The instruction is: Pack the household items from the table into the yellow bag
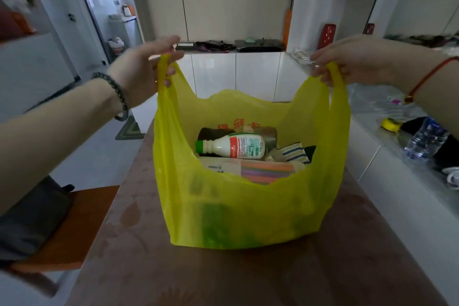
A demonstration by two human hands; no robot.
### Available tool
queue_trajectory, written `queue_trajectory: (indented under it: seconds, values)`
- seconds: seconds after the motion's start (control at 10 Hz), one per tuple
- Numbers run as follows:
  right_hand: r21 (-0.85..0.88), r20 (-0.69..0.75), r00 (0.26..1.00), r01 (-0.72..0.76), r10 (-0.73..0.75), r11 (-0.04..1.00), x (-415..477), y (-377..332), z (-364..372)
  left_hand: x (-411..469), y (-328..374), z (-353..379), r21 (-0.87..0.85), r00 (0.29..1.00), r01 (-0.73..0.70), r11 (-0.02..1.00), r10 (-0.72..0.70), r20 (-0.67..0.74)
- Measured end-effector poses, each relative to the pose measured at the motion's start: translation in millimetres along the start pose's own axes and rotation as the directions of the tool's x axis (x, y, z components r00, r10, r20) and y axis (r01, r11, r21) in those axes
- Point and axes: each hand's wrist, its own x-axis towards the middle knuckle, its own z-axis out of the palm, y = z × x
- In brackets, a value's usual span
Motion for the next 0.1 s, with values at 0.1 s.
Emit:
queue_trajectory:
  seconds: [0.1]
  values:
    - [-0.425, -0.049, 0.989, 0.106, -0.14, 0.899, -32.6, -1.4, -0.2, -3.6, -11.4, -3.3, -0.02, 1.0, 0.001, 1.0, 0.0, 0.031]
